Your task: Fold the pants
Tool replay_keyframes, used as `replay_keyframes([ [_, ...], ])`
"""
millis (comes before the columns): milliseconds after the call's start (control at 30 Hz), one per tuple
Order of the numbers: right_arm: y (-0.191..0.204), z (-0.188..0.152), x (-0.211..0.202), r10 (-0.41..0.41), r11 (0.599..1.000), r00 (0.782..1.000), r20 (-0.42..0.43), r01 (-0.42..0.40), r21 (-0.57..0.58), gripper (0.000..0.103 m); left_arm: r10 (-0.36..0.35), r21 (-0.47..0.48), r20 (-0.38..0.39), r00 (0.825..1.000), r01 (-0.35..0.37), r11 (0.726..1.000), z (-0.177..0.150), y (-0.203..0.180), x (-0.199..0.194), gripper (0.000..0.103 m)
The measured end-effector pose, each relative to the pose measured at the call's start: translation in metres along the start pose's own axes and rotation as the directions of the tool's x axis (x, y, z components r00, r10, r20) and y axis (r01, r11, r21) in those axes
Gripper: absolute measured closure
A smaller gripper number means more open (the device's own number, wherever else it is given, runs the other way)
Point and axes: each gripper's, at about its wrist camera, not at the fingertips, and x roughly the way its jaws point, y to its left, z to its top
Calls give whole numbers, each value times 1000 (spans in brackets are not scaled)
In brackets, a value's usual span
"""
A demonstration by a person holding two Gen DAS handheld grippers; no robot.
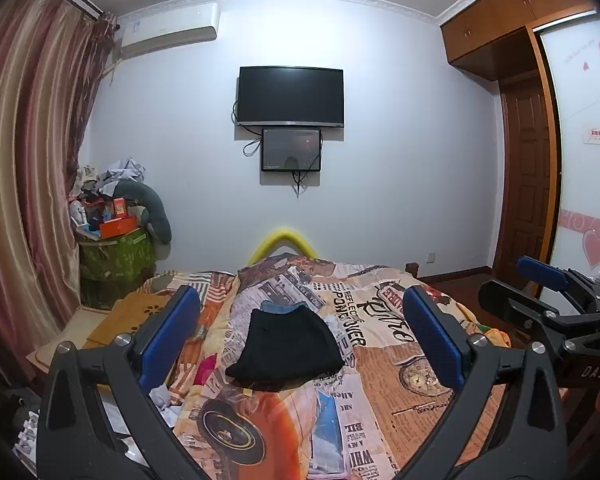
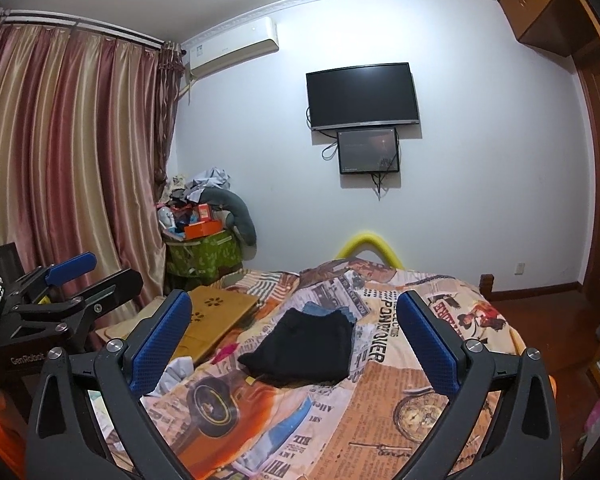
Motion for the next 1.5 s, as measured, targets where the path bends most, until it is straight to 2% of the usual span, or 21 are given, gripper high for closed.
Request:
replay_keyframes([
  [1500,-3,4,-6,-5,1000,1000,-2,5,5,1,-50,-18,-35,998,50,999,-2,-3,11,1],
])
